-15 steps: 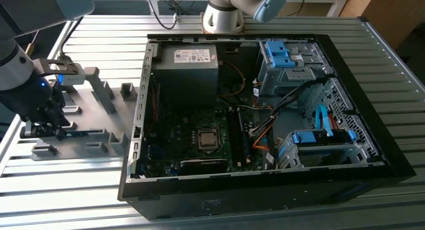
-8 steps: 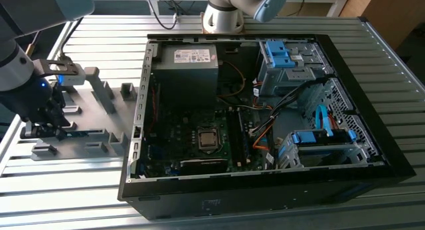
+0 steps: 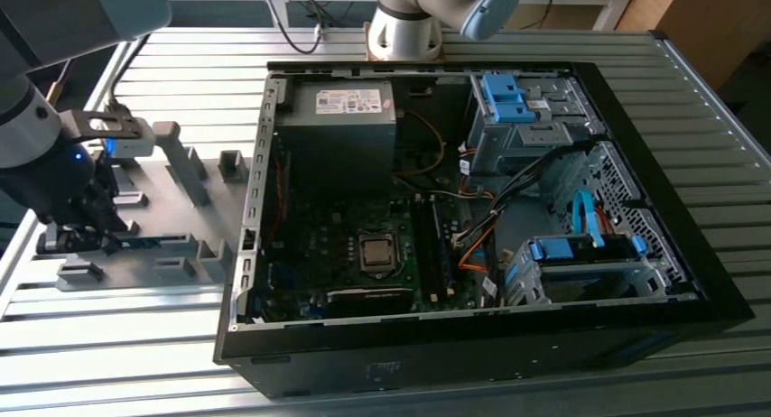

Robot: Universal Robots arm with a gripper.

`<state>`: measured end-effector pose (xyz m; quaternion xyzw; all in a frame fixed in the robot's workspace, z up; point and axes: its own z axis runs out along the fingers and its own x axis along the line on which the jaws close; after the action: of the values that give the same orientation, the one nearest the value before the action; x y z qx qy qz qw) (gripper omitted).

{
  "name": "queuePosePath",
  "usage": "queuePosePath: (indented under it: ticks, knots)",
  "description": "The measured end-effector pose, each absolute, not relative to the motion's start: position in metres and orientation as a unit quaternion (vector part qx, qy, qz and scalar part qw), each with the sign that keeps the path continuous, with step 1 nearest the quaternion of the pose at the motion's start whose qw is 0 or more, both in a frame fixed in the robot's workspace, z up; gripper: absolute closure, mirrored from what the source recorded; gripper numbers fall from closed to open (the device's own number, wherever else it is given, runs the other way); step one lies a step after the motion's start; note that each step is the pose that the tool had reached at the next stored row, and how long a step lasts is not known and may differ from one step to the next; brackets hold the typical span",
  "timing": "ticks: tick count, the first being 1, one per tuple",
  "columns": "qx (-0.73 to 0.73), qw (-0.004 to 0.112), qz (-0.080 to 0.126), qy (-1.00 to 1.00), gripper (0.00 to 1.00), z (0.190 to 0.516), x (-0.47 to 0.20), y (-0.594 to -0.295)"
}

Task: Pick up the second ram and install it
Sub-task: 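Pick up the second ram and move it above second insertion slot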

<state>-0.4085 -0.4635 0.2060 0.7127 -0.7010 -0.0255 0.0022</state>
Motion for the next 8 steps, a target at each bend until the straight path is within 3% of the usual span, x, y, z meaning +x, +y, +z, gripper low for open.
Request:
queuePosePath:
  ticks: [8]
  knots:
    - [0.713,0.002,-0.025,-0.701,0.68,0.2001,-0.4049,-0.4637]
